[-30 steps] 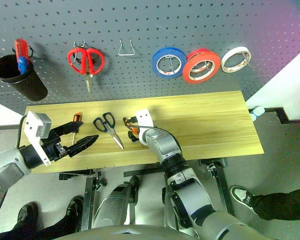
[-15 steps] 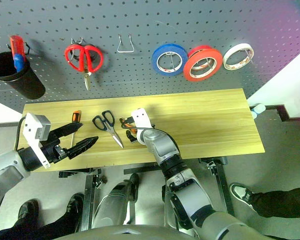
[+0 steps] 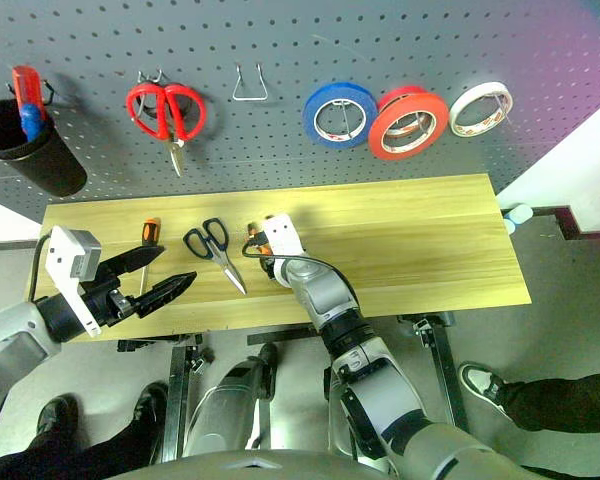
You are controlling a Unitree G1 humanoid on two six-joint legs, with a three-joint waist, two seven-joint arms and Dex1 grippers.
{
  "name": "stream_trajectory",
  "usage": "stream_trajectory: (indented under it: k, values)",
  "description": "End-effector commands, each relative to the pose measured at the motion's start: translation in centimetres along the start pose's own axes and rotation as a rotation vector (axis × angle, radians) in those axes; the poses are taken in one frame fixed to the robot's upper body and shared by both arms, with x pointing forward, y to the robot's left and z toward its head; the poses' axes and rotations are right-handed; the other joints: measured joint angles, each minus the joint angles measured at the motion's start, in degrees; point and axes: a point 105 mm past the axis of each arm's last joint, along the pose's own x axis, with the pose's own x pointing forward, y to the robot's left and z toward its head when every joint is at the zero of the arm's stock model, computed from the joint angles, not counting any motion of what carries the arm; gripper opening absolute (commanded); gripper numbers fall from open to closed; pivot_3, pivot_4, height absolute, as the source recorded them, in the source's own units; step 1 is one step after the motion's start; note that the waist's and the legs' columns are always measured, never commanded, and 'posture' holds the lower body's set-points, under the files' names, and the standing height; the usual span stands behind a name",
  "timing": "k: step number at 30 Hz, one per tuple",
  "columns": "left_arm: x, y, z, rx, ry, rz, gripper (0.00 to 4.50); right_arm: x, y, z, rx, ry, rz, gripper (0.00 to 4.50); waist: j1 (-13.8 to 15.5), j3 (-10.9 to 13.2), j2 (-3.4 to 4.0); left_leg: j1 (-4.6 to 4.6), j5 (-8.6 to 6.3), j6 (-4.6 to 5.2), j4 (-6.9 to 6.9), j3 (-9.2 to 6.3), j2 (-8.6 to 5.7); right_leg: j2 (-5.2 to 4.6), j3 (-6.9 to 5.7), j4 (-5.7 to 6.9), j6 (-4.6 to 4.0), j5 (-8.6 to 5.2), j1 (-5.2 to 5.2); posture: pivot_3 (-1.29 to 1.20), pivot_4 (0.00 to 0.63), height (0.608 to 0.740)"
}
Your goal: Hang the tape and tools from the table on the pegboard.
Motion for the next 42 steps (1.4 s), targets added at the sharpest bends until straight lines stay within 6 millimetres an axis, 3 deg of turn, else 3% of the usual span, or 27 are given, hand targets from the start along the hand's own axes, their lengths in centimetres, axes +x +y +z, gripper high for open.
stream_trajectory:
  k: [1,16,23,24,42]
  values:
    - [-0.4,-0.5,0.7,0.019,-0.014,-0.008,4.50,0.1,2.2,0.1,0.031,-0.011,0.051,2.06,0.0,0.0,0.00,0.00,0.00,0.00,0.00,0.00,0.00,0.00,0.00,0.00,0.00,0.00,0.00,0.09,0.401,0.740]
    - [-0.1,-0.5,0.6,0.010,-0.013,-0.011,4.50,-0.1,1.7,0.5,-0.051,-0.029,0.053,2.06,0.0,0.1,0.02,0.00,0.00,0.00,-0.01,0.00,0.00,0.00,0.00,-0.02,0.00,0.00,-0.01,0.08,0.398,0.740]
    - [-0.1,-0.7,0.4,0.006,-0.014,-0.016,4.50,-0.2,1.2,0.1,-0.034,-0.009,0.048,4.41,0.0,0.1,0.03,-0.04,0.00,-0.01,-0.03,0.00,0.00,0.00,0.00,-0.05,0.00,0.00,-0.02,0.08,0.392,0.740]
    - [-0.1,-0.7,0.4,0.005,-0.014,-0.016,4.50,-0.2,1.2,0.1,-0.043,-0.007,0.043,4.47,0.1,0.1,0.03,-0.03,0.00,-0.01,-0.03,0.00,0.00,0.00,0.00,-0.05,0.00,0.00,-0.02,0.08,0.392,0.740]
    - [-0.2,-0.4,0.9,0.011,-0.025,-0.012,4.50,0.8,1.8,2.9,-0.083,-0.064,0.063,4.47,0.0,0.1,0.03,-0.06,0.00,-0.01,-0.05,0.01,0.00,0.00,-0.01,-0.07,0.00,0.00,-0.03,0.09,0.387,0.740]
